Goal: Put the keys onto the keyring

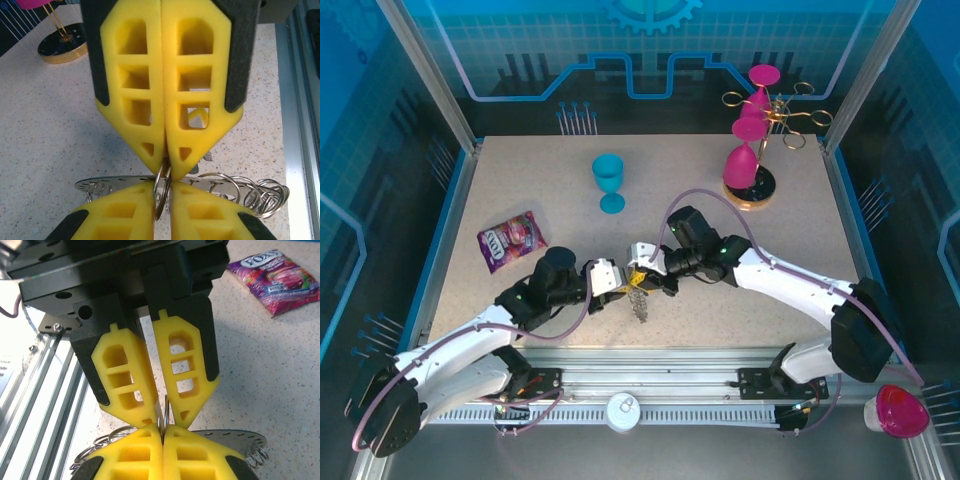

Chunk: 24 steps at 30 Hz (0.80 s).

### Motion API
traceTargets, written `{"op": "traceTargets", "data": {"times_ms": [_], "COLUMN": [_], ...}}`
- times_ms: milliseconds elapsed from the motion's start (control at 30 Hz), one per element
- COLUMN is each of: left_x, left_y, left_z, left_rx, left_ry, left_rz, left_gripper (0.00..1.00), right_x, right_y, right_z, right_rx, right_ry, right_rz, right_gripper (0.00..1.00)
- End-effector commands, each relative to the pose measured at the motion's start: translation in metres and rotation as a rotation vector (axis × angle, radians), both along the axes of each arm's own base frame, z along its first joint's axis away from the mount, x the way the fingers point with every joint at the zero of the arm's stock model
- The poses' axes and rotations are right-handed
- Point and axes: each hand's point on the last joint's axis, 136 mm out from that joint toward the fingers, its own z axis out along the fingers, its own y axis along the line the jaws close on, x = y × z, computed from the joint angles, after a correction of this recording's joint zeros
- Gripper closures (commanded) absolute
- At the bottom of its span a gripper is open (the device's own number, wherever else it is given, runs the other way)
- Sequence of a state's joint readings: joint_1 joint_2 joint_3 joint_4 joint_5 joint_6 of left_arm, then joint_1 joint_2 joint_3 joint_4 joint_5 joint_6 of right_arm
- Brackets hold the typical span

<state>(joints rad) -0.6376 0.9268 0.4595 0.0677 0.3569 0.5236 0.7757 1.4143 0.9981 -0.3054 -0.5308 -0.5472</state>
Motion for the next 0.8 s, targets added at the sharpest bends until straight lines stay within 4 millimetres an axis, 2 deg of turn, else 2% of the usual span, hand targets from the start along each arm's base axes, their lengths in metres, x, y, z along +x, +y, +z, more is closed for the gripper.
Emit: {"op": "traceTargets", "data": {"times_ms": [0,67,100,200,300,367,767], "left_x": [0.0,-0.001,-0.001,-0.002,-0.003,-0.005,-0.016], "left_y": [-0.008,-0.009,-0.009,-0.009,-0.009,-0.01,-0.013], "left_z": [0.022,0.022,0.023,0.022,0.026,0.029,0.036], "left_rx": [-0.04,-0.041,-0.041,-0.037,-0.057,-0.08,-0.133], "left_ry": [-0.03,-0.027,-0.027,-0.029,-0.05,-0.062,-0.056], "left_rz": [-0.035,-0.04,-0.043,-0.05,-0.051,-0.057,-0.108], "left_gripper": [0.88,0.93,1.0,1.0,1.0,1.0,1.0], "right_x": [-0.015,-0.016,-0.016,-0.011,-0.006,-0.007,-0.006], "right_y": [-0.001,0.001,0.001,0.004,0.006,0.006,0.007], "right_z": [-0.007,-0.007,-0.007,-0.003,0.009,0.01,0.01], "right_rx": [-0.091,-0.112,-0.119,-0.076,0.083,0.164,0.232], "right_ry": [-0.009,-0.015,-0.013,-0.005,0.026,0.003,-0.028], "right_rz": [0.067,0.077,0.079,0.038,-0.024,-0.034,-0.033], "right_gripper": [1.0,1.0,1.0,1.0,0.83,0.78,0.88]}}
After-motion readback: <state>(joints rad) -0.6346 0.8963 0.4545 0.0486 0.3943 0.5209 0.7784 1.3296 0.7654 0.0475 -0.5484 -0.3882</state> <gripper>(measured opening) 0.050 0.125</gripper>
